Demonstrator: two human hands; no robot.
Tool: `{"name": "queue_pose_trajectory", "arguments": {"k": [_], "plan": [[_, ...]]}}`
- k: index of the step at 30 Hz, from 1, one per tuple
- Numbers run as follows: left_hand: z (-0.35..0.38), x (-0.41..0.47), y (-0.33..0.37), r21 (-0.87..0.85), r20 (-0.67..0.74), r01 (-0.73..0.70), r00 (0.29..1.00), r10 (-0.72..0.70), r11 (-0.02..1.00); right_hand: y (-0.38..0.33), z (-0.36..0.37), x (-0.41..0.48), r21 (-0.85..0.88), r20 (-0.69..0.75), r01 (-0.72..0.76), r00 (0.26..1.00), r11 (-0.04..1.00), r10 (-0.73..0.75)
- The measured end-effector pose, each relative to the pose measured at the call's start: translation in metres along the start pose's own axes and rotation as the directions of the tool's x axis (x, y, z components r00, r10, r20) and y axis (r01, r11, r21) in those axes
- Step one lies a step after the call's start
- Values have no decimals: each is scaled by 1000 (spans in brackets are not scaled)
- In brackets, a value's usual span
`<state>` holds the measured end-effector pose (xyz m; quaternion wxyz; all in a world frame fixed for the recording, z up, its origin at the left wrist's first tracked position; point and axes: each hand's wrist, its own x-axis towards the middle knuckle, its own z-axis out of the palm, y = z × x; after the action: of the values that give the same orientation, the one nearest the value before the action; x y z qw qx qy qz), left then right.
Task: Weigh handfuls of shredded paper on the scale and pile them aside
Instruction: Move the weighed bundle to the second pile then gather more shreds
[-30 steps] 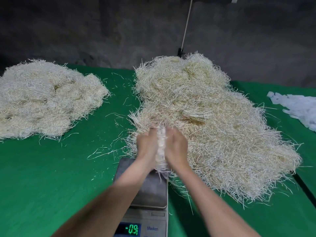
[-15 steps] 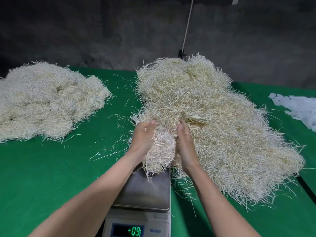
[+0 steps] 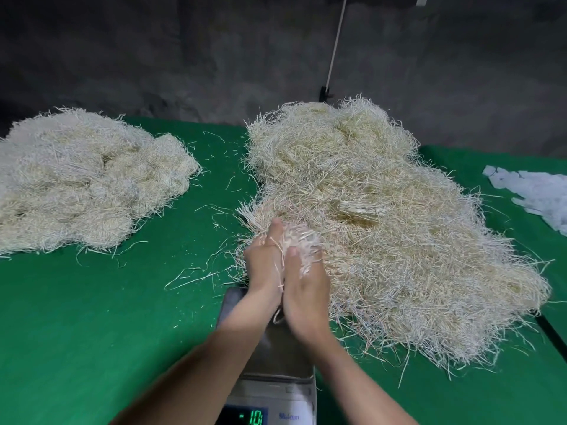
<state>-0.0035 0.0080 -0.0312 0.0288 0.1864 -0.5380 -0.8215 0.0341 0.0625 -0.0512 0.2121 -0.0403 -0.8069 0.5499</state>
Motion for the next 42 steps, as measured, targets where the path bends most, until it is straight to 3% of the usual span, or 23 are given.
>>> {"name": "queue_pose_trajectory", "arguments": {"k": [2,4,8,13,14,16,18,19,21,24,28,30,33,36,38,42], "plan": [[0,-5,-3,51,-50,-35,998,37,998,8,1,11,-11,35,-69,997,998,69],[1,-12,-9,179,21,-119,993,118,977,10,-4,26,-33,18,-114,993,993,114],[-9,7,2,227,72,-102,994,87,969,8,15,4,-58,-35,-69,997,996,67],[-13,7,-11,358,21,-110,994,110,927,10,-7,20,173,62,-325,946,930,319],[-15,8,-13,357,21,-155,987,158,921,11,-11,19,191,53,-292,956,937,287],[-18,12,-15,331,82,-237,971,223,913,1,-7,9,42,57,-92,994,995,90],[-17,7,-16,218,225,-208,961,158,954,-5,3,4,-159,113,52,993,986,-34],[-17,3,-14,261,265,-187,957,116,947,-4,4,6,-152,119,26,993,988,-8],[-20,2,-6,383,291,-171,955,57,908,0,3,16,-15,119,-117,986,993,118],[-37,6,6,311,374,-110,927,-15,944,7,2,18,31,62,-229,972,973,227],[-58,-12,-5,332,419,-2,896,-145,943,11,14,20,218,-81,-361,919,907,386],[-60,-18,-19,254,362,71,918,-163,965,12,24,14,185,-14,-362,929,914,371],[-71,-1,-15,257,173,-15,984,-31,966,12,34,3,56,195,-332,928,941,316],[-88,14,0,349,168,-100,985,43,932,9,43,3,35,292,-316,911,948,293],[-97,16,7,294,143,-68,989,27,953,4,56,3,55,274,-331,912,942,305],[-126,13,15,-125,68,21,998,-13,992,-12,90,10,157,278,-356,911,921,305]]}}
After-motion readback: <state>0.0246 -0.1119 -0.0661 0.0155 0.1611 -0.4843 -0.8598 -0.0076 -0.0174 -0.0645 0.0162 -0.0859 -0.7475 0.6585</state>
